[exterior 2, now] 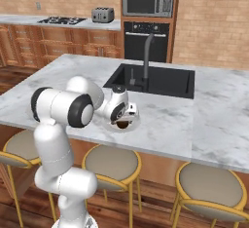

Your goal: Pick up the orange and tangerine from the fridge and place one fruit on each plate on the dining counter.

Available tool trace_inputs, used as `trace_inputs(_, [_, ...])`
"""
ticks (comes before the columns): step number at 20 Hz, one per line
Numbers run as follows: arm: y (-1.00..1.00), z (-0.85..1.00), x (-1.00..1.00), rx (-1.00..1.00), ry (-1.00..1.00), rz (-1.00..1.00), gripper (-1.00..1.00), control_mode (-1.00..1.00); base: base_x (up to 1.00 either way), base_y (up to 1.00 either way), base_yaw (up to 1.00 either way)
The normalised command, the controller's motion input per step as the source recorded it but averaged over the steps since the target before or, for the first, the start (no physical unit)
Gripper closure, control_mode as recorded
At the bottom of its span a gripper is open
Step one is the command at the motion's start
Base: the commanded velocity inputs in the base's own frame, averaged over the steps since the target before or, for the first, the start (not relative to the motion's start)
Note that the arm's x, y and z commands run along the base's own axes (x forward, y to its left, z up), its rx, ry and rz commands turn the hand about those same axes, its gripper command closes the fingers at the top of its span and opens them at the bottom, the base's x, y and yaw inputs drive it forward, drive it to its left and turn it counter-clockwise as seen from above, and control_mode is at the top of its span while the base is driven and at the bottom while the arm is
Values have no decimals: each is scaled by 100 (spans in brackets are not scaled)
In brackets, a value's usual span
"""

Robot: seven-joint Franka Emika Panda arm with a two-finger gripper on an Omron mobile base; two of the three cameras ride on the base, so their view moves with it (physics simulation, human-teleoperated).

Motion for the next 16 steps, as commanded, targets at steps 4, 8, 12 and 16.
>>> trace_inputs(4, [0,18,0,0,1,0,-100,-100,0,0,0])
trace_inputs(8, [1,38,0,0,0,0,-100,-100,0,0,0])
trace_inputs(12, [8,52,-4,0,0,0,-100,-100,0,0,0])
trace_inputs(16, [12,51,-46,0,0,0,-100,-100,0,0,0])
